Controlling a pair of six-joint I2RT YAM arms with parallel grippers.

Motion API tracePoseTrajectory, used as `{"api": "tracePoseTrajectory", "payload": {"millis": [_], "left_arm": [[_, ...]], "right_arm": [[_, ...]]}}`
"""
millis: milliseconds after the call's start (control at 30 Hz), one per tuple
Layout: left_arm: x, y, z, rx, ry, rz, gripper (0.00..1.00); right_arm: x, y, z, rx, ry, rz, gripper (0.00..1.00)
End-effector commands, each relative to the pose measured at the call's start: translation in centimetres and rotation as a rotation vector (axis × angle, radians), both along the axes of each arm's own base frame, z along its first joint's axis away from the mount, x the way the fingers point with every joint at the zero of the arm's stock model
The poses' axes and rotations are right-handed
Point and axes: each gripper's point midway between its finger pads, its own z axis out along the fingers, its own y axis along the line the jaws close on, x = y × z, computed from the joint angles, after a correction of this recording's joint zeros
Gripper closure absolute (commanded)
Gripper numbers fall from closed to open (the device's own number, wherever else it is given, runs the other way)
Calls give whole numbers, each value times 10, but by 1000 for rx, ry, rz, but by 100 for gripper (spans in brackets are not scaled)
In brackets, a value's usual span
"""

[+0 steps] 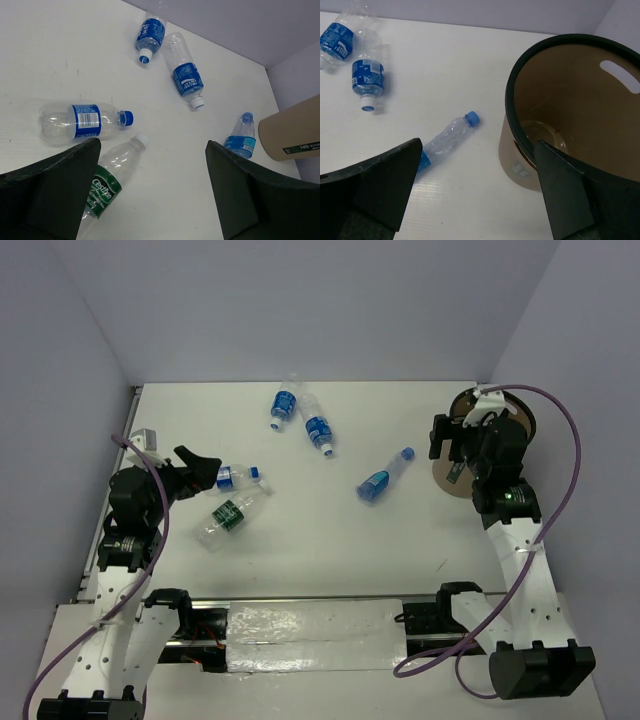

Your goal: Put the plastic bottles in the bin

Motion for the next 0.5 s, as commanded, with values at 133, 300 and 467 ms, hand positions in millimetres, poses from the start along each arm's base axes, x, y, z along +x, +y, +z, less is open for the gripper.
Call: {"api": "tracePoseTrajectory", "payload": {"millis": [133,300,467], "left_arm": [[-1,-2,6,5,-24,-19,1],[1,-2,-2,-22,12,-7,7],[3,-8,-11,-62,48,-26,33]], "right_arm": [[-19,65,9,-247,-103,533,0],[-60,122,-11,-480,-156,920,0],[-78,158,-59,-612,4,1241,0]]}}
